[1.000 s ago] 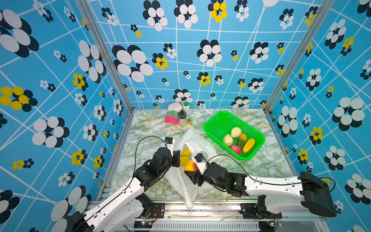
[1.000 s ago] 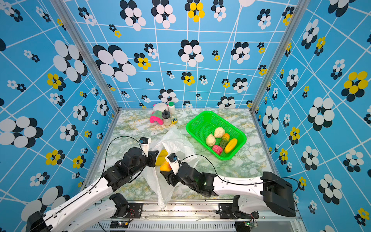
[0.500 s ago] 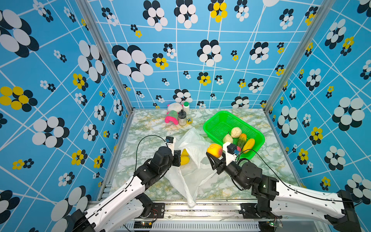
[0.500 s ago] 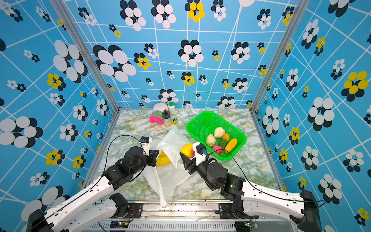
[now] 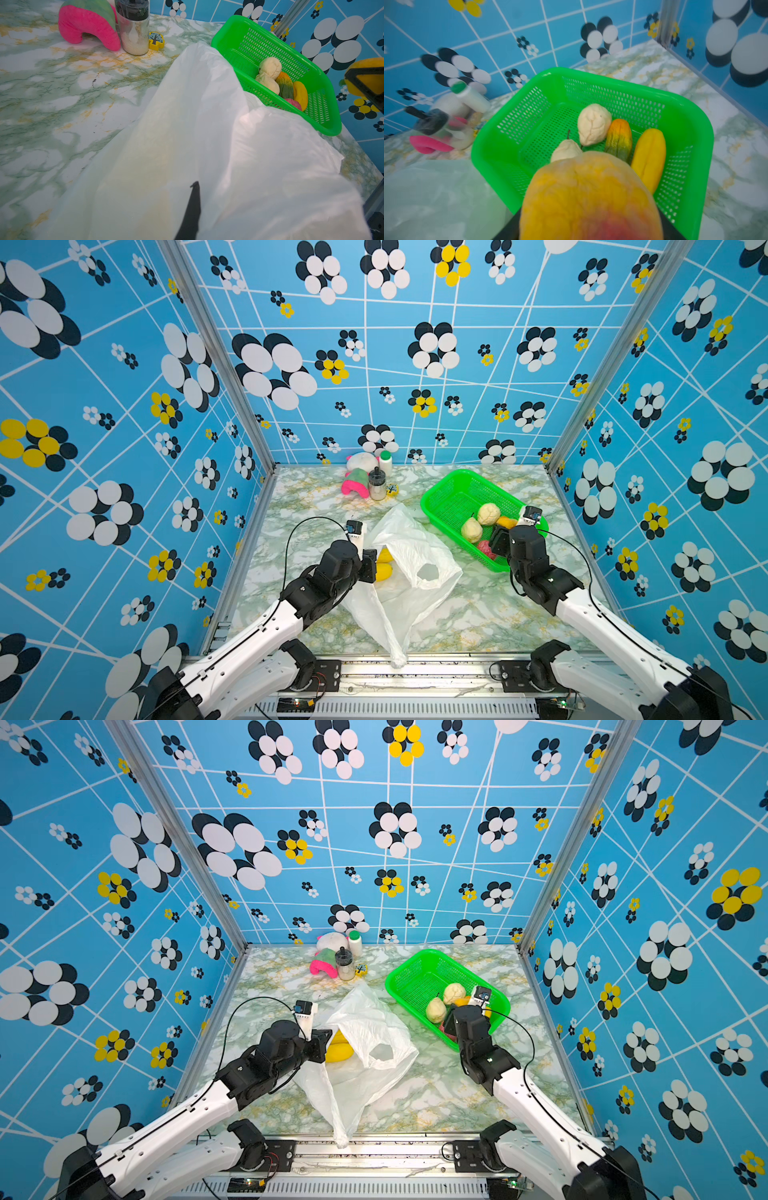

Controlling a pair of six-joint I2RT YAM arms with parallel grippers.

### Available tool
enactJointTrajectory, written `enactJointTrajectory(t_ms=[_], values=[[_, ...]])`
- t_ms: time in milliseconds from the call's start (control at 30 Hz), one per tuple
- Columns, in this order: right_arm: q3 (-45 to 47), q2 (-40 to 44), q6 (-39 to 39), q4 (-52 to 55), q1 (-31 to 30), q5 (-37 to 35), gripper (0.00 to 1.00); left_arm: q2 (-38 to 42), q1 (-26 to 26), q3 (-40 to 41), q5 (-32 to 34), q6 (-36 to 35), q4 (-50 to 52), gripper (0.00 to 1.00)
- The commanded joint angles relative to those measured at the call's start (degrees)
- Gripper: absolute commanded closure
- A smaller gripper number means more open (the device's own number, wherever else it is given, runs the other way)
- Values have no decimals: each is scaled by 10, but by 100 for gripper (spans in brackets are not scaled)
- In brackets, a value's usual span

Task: Untie the knot of the plastic bag and take out the fruit
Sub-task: Place the fruit in the basket.

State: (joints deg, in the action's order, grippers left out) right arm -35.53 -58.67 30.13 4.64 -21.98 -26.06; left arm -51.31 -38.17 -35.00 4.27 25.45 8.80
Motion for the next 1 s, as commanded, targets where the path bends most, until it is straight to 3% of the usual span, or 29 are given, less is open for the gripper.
enactJointTrajectory(t_ms=[0, 467, 733, 967], values=[[-13, -47, 37, 26, 26, 82, 63, 5, -3, -14, -2, -8, 2, 100], [-58, -136, 4, 9, 29, 52, 59, 28, -3, -9, 4, -7, 16, 100], [-215, -291, -26, 19, 28, 98, 54, 24, -4, -13, 9, -9, 17, 100], [-391, -456, -41, 90, 28, 121, 52, 19, -3, -28, 21, -12, 41, 100]])
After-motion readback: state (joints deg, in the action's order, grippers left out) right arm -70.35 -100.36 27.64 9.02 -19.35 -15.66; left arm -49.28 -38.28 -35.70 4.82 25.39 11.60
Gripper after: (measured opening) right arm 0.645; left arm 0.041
